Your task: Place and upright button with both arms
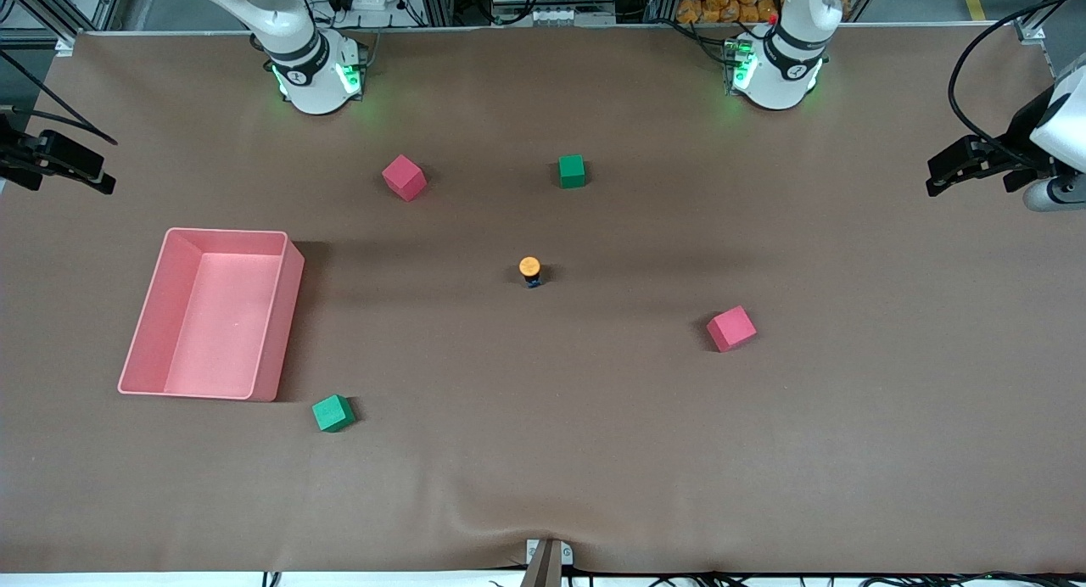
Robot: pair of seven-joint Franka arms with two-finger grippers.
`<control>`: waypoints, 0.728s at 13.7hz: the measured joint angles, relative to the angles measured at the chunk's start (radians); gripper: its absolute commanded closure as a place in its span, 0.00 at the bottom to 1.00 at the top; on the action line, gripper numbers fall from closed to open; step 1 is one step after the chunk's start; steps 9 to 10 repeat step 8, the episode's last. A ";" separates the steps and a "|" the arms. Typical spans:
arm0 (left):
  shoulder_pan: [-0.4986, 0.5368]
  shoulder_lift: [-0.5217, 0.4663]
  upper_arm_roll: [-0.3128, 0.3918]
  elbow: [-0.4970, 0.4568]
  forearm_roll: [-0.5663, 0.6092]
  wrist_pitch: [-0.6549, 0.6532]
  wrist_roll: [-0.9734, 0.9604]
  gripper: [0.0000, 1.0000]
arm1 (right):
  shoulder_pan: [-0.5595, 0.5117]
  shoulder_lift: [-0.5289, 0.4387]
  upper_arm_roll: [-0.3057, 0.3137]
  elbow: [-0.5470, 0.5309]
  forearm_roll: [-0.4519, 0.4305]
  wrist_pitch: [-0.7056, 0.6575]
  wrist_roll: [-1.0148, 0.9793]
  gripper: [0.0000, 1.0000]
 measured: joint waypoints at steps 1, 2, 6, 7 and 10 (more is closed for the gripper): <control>0.000 0.002 0.000 0.000 0.000 0.003 0.001 0.00 | 0.000 0.000 0.001 0.000 0.000 0.000 0.000 0.00; 0.000 0.003 0.000 0.000 0.000 0.016 0.001 0.00 | 0.001 0.000 0.001 0.000 0.000 0.000 0.000 0.00; 0.000 0.017 0.000 0.000 0.000 0.066 0.006 0.00 | 0.001 0.000 0.002 0.000 0.000 0.000 0.000 0.00; 0.000 0.020 0.000 0.000 0.000 0.069 0.010 0.00 | 0.001 0.000 0.002 0.000 0.000 0.000 0.000 0.00; 0.000 0.020 0.002 0.000 0.000 0.069 0.016 0.00 | 0.001 0.000 0.002 0.000 0.000 0.000 -0.001 0.00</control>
